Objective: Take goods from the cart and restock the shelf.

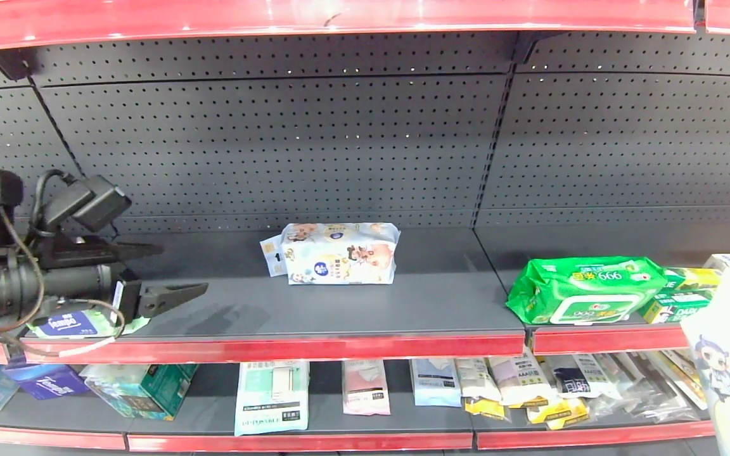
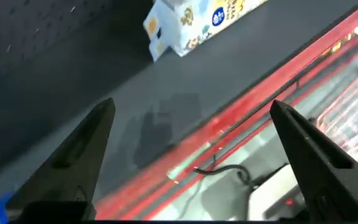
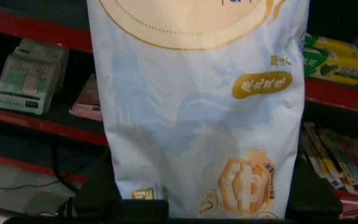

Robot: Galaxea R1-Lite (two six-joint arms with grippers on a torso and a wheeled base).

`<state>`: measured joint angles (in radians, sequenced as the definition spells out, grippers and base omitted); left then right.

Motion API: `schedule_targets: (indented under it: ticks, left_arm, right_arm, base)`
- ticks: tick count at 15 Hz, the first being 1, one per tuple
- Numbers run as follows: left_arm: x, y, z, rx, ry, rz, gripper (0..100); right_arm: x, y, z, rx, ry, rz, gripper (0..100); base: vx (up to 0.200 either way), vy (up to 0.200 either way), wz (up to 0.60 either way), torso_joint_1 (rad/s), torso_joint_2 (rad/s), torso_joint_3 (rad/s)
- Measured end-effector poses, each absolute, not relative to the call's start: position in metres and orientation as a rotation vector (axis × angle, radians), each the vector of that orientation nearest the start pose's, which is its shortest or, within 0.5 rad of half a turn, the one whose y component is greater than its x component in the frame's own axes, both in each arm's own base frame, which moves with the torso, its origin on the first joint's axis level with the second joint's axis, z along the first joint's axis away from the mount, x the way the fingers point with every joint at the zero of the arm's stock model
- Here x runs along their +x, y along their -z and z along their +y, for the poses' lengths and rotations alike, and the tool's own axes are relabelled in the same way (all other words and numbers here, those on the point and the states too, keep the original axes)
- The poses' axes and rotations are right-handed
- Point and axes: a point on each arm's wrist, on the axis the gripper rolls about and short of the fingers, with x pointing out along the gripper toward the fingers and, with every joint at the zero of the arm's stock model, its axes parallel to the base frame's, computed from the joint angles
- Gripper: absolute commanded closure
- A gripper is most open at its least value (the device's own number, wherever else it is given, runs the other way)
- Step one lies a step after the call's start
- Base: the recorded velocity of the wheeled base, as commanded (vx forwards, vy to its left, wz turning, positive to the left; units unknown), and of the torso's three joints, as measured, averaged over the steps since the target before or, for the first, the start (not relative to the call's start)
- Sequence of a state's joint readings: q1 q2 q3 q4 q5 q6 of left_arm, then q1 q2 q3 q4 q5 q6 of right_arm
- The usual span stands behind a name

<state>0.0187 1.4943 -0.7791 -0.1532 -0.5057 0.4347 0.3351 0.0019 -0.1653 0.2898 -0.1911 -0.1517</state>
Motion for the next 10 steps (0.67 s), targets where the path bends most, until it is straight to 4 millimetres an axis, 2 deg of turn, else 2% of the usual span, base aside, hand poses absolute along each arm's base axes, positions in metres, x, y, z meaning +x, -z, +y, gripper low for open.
schedule_targets:
  ticks: [4, 6, 10]
  left_arm:
    - [0.301, -0.164, -0.008, 0.404, 0.709, 0.433, 0]
    - [0.322, -0.155, -0.010, 0.419, 0.736, 0.437, 0]
    - [0.367, -0.150, -0.028, 0.438, 0.803, 0.384, 0]
  right_arm:
    - [-0.035, -0.090, -0.017, -0.185, -0.150, 0.111, 100]
    - [-0.035, -0.090, -0.017, -0.185, -0.148, 0.111, 100]
    - [-0.035, -0.091, -0.017, -0.187, -0.145, 0.111, 100]
  base:
    - [0.000, 0.000, 0.00, 0.000, 0.00, 0.000]
    - [0.000, 0.000, 0.00, 0.000, 0.00, 0.000]
    - [0.000, 0.000, 0.00, 0.000, 0.00, 0.000]
